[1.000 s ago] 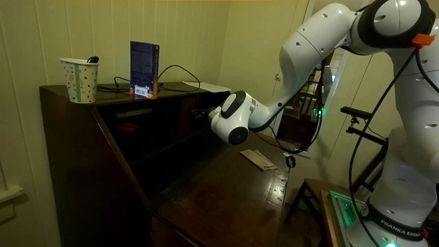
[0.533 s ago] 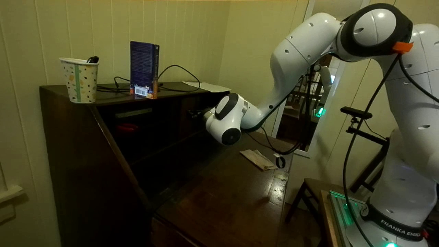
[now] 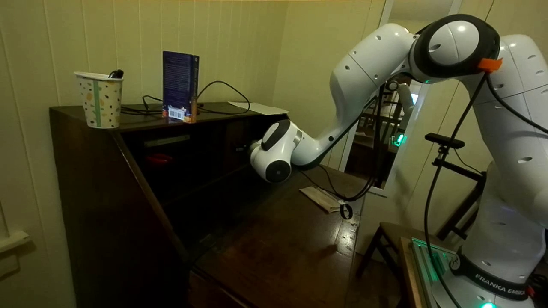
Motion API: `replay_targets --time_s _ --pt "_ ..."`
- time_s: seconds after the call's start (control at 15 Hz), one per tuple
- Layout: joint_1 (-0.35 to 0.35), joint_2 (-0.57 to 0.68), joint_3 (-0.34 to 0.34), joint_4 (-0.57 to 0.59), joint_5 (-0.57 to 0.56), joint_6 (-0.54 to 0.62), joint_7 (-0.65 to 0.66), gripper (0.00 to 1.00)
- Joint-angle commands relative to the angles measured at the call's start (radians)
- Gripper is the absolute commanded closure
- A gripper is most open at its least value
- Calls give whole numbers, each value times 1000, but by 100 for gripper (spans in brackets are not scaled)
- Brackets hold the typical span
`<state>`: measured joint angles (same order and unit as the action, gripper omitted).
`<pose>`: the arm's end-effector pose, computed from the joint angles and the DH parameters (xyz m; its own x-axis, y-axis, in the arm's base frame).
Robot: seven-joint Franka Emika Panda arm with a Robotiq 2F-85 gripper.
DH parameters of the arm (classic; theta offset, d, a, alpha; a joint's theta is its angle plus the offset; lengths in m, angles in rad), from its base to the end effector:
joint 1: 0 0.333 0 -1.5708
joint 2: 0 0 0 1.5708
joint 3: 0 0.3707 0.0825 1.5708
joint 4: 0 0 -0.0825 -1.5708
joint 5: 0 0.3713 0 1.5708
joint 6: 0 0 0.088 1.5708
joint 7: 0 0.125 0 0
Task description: Open the door of the upper middle compartment
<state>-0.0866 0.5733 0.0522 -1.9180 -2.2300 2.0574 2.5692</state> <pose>0.6743 -0.0819 0.2703 0.0815 -0.0107 0.9966 -0.7253 -0.6865 0.0520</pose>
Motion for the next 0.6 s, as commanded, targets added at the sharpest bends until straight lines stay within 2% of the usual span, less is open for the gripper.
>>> replay_targets --time_s 0.0,0.53 --pt "-1 16 -2 27 -21 -11 31 0" --pt "-33 38 -1 99 -108 106 94 0"
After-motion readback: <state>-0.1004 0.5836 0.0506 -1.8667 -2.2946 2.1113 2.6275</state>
